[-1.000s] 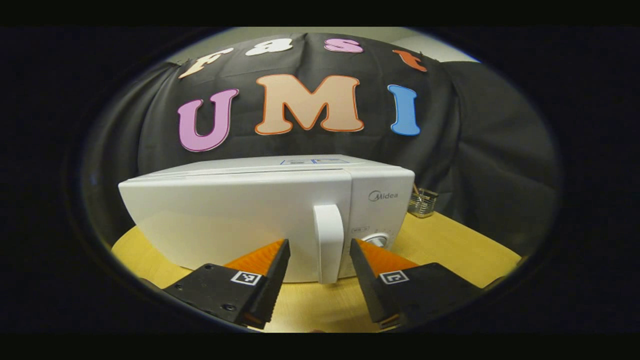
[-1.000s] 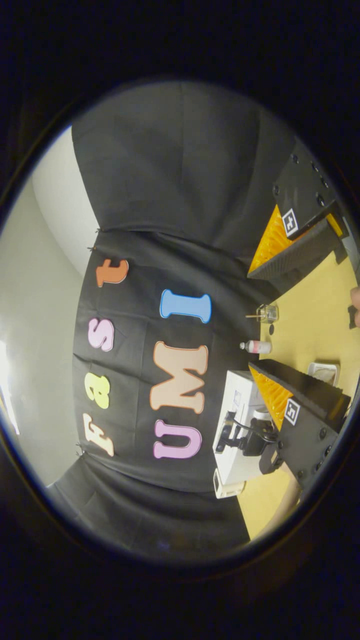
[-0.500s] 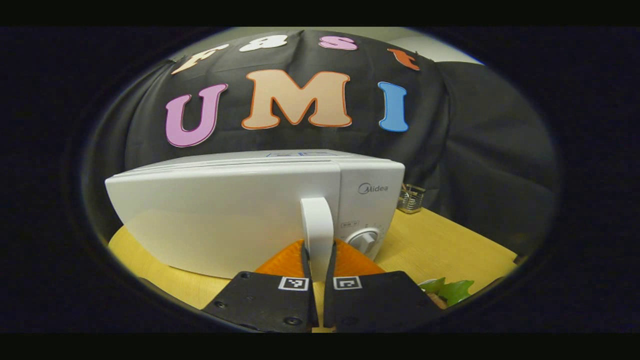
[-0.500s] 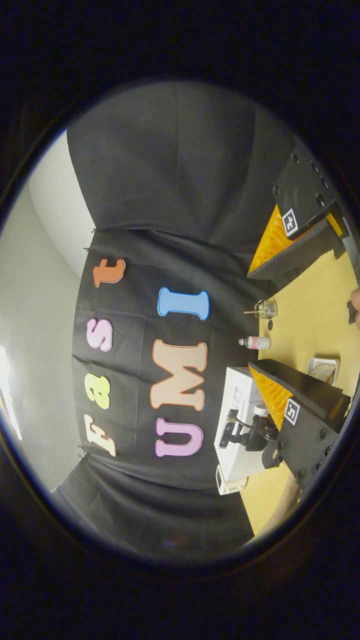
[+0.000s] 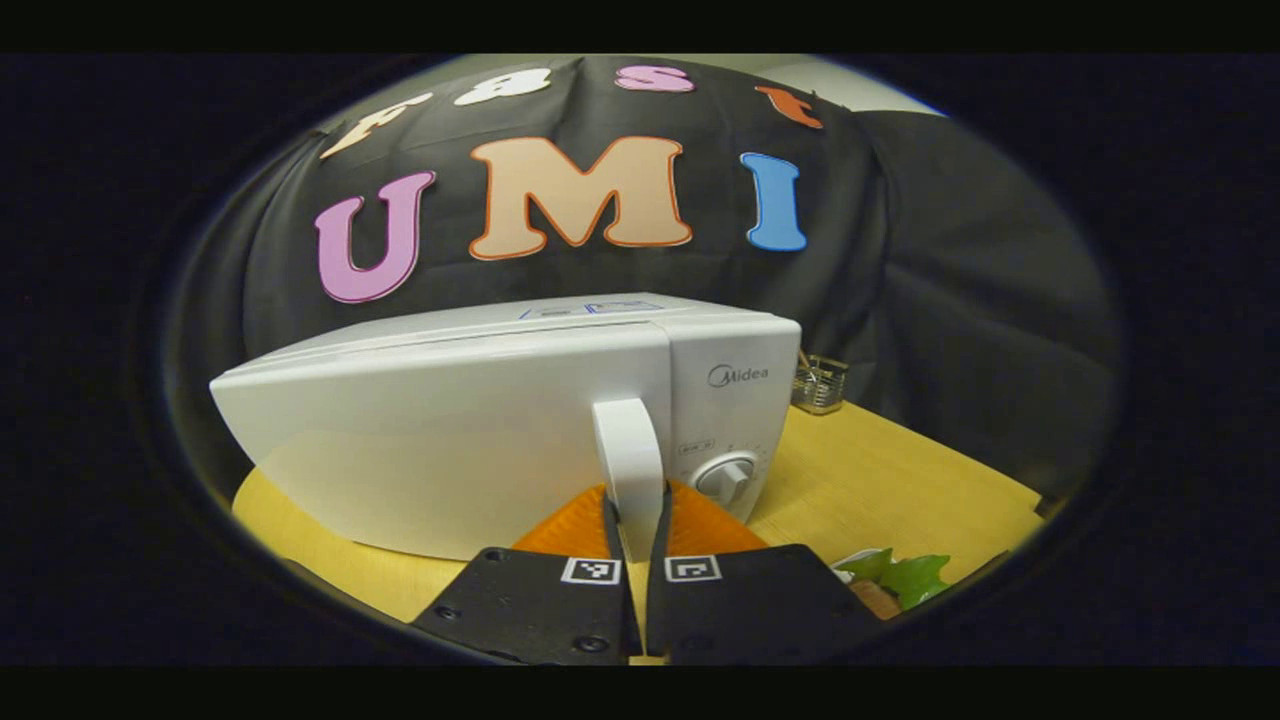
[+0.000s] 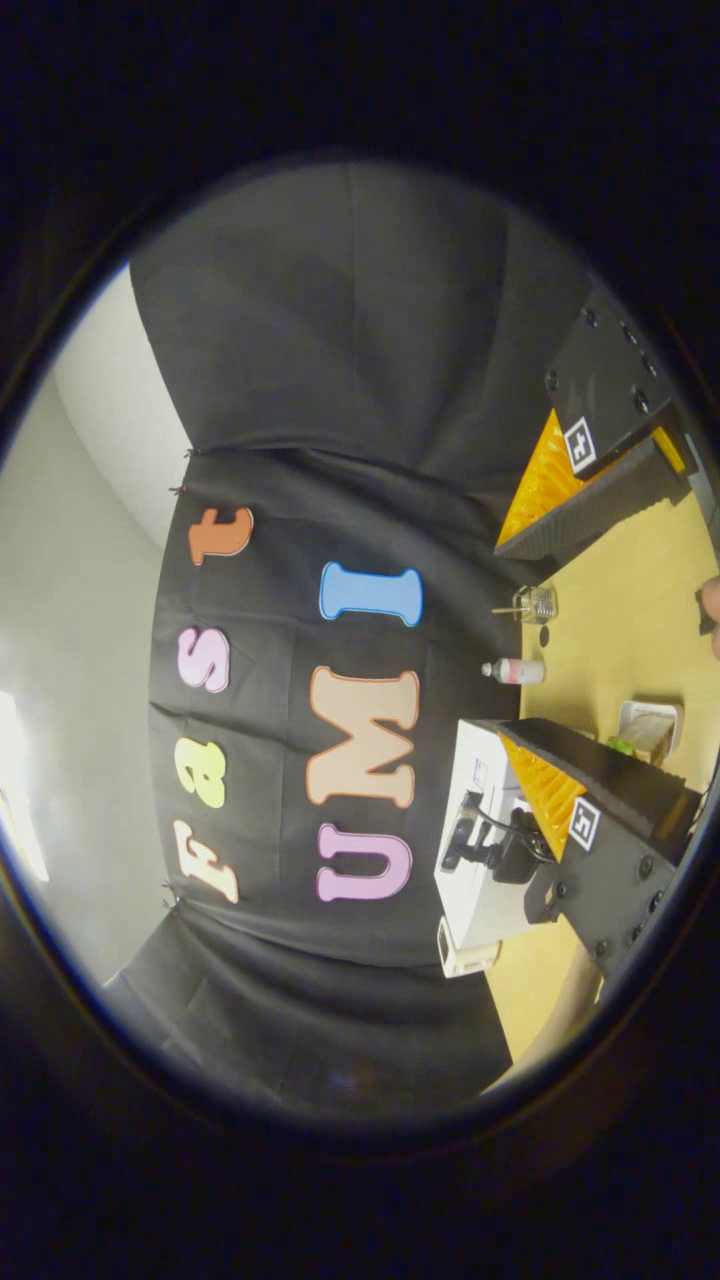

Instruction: Open the microwave oven with the left hand, put the food in, and close the microwave oven.

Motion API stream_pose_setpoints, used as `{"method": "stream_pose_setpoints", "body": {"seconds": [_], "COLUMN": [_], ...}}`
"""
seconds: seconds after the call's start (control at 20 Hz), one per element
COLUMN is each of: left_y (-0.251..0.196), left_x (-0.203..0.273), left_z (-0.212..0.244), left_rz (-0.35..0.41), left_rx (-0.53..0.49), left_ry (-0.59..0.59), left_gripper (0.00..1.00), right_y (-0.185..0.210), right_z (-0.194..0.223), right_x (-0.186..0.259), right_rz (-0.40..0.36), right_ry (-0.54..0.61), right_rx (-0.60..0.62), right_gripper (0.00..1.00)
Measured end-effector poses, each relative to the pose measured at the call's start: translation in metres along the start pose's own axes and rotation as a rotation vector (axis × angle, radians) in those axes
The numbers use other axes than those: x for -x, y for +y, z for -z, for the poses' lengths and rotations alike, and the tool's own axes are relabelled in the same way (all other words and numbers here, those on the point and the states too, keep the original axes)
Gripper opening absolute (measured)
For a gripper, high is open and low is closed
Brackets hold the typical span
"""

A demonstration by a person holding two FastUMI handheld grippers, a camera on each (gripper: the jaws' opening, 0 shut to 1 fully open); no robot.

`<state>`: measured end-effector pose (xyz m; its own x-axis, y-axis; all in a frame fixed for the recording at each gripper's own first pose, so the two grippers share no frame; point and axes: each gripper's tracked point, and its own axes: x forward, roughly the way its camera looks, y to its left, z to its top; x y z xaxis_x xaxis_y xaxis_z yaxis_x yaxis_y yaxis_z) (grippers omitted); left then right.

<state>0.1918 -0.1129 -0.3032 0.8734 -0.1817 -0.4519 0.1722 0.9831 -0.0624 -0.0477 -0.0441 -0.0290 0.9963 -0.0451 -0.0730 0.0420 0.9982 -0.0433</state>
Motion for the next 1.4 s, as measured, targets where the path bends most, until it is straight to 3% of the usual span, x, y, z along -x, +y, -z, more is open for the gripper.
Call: {"method": "stream_pose_setpoints", "body": {"seconds": [0.65,0.75,1.05,1.4], "left_y": [-0.001,-0.005,0.006,0.068], "left_x": [0.009,0.033,0.126,0.224], "left_z": [0.009,0.008,0.043,0.079], "left_rz": [0.033,0.049,0.098,-0.02], "left_rx": [0.0,-0.01,-0.001,0.0], "left_ry": [0.048,-0.017,0.006,0.035], "left_gripper": [0.0,0.0,0.0,0.01], "right_y": [0.004,0.004,0.015,0.06], "right_z": [-0.003,-0.003,0.002,0.006], "right_x": [-0.015,-0.018,-0.028,-0.034], "right_rz": [-0.005,-0.003,-0.05,-0.141], "right_ry": [-0.015,-0.016,-0.012,-0.024], "right_rx": [-0.005,0.0,0.006,0.002], "right_gripper": [1.0,1.0,1.0,0.97]}}
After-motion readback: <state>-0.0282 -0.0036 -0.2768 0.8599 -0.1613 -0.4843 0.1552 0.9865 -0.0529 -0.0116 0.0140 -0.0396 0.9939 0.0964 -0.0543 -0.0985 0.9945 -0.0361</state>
